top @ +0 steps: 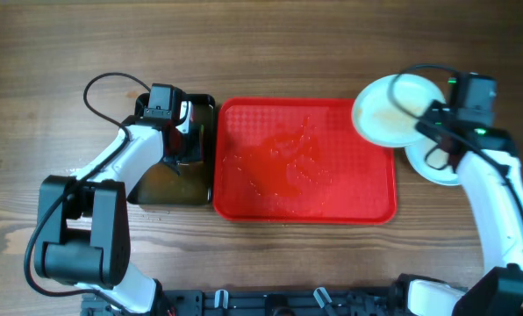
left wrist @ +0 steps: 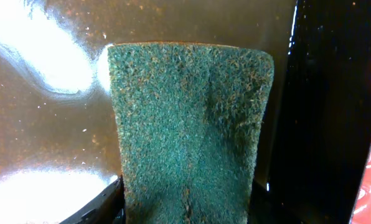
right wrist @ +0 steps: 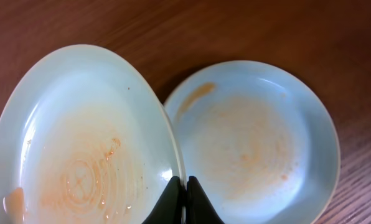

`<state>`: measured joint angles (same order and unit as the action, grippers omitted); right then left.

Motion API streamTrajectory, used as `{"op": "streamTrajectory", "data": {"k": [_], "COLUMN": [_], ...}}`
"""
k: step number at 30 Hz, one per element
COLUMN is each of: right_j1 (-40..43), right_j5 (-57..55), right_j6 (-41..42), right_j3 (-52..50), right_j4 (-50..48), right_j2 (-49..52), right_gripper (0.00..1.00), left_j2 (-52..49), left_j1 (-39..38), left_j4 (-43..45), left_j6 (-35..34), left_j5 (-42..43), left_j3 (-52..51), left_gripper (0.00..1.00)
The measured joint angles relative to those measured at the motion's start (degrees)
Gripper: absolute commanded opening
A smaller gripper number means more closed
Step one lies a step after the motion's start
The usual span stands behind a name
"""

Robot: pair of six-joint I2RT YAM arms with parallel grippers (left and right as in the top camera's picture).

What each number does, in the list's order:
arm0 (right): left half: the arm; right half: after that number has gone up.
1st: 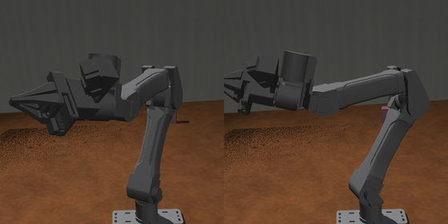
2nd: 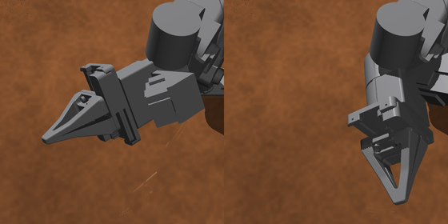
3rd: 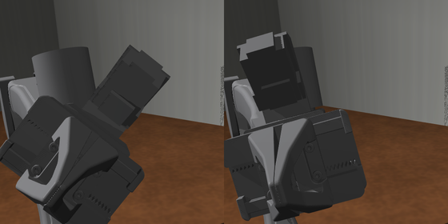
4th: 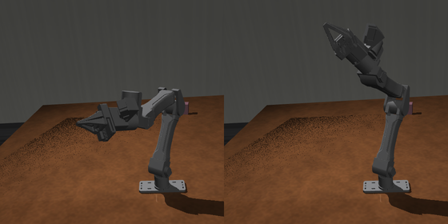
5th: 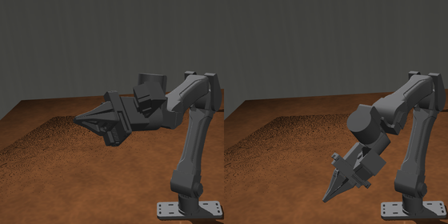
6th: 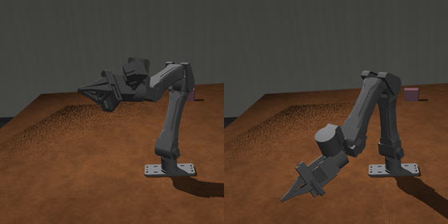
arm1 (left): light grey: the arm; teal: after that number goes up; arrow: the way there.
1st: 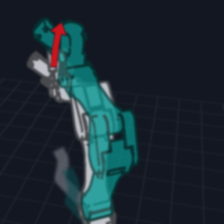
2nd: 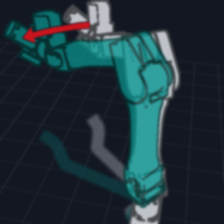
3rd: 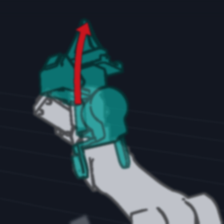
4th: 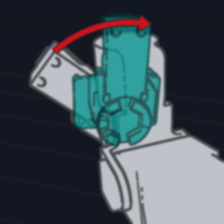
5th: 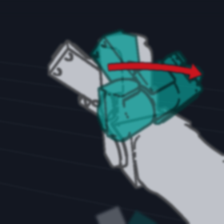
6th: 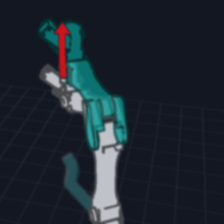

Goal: Clean dirty plates on tray and stack at the side

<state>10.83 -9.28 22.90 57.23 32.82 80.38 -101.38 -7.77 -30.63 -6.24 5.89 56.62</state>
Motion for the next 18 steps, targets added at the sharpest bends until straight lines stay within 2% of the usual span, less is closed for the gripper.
{"op": "streamTrajectory", "data": {"k": [6,12,13,14,15,18], "right_j1": [13.7,20.59,21.4,22.12,22.47,22.67], "right_j5": [5.64,6.78,6.78,6.8,6.93,7.72], "right_j6": [1.97,2.6,2.6,2.6,2.73,2.8], "right_j3": [-0.09,-3.54,-3.87,-4.0,-4.02,-4.02], "right_j4": [3.72,2.43,2.43,2.36,2.25,2.01], "right_j2": [0.0,0.0,0.0,0.0,0.0,0.0], "right_gripper": [0.04,0.05,0.1,0.24,0.33,0.37], "left_j2": [0.0,0.0,0.0,0.0,0.0,0.0], "left_j1": [0.0,0.0,0.0,0.0,0.02,0.0], "left_j4": [0.04,0.04,0.04,0.04,0.04,0.04], "left_j6": [0.0,0.0,0.0,0.0,0.0,-0.04], "left_j5": [0.0,0.0,0.0,0.0,0.0,0.0], "left_j3": [0.0,0.0,0.0,0.0,0.0,0.0], "left_gripper": [0.5,0.51,0.51,0.52,0.56,0.73]}}
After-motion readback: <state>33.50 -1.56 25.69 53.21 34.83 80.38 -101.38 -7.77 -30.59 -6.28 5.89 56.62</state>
